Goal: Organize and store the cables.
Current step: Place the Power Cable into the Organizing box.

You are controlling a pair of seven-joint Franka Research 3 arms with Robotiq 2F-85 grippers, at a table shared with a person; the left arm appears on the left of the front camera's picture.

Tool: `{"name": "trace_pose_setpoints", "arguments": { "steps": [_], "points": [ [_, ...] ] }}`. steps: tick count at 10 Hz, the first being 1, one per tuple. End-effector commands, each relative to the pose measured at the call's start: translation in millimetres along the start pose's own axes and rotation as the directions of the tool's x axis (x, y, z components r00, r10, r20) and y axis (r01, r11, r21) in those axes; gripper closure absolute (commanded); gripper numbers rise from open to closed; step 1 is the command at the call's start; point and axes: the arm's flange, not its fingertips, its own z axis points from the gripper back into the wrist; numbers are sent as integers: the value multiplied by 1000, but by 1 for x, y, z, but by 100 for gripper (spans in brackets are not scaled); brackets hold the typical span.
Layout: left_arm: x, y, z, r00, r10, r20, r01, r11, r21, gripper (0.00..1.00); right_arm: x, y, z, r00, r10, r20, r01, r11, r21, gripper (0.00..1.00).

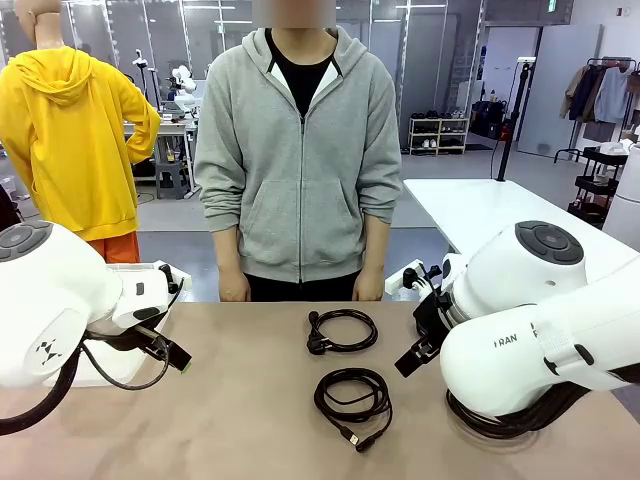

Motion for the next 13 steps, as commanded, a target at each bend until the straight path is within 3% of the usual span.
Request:
{"name": "trace_pose_setpoints", "arguments": {
  "steps": [1, 2, 3, 5, 6, 8, 10, 12, 13],
  "points": [
    [13, 7, 22, 997, -71, 16, 73, 992, -105, 0, 0, 0, 0, 1000, 0, 0, 0, 1000, 0, 0],
    [20, 21, 47, 995, -98, -11, 96, 989, -109, 0, 4, -17, 22, 1000, 21, -18, -20, 1000, 20, 0],
    [21, 36, 71, 986, -163, -25, 152, 956, -250, 0, 7, -40, 41, 999, -18, -38, 22, 992, 122, 0],
    [16, 62, 117, 985, -171, 23, 168, 927, -334, 0, 7, -81, 84, 998, 24, -66, -11, 982, 186, 0],
    [7, 70, 143, 980, -191, 55, 198, 906, -375, 0, 2, -101, 117, 997, 65, -41, -55, 973, 226, 0],
    [-34, 89, 193, 964, -241, 114, 266, 870, -415, 0, -40, -140, 176, 990, 133, 36, -138, 965, 222, 0],
    [-78, 116, 211, 973, -167, 162, 220, 885, -409, 0, -102, -166, 212, 984, 145, 103, -164, 965, 206, 0],
    [-124, 129, 221, 949, -140, 283, 243, 896, -373, 0, -159, -180, 232, 982, 77, 170, -113, 971, 211, 0],
    [-137, 135, 219, 951, -112, 289, 220, 900, -376, 0, -175, -186, 234, 983, 45, 177, -81, 975, 205, 0]
  ]
}}
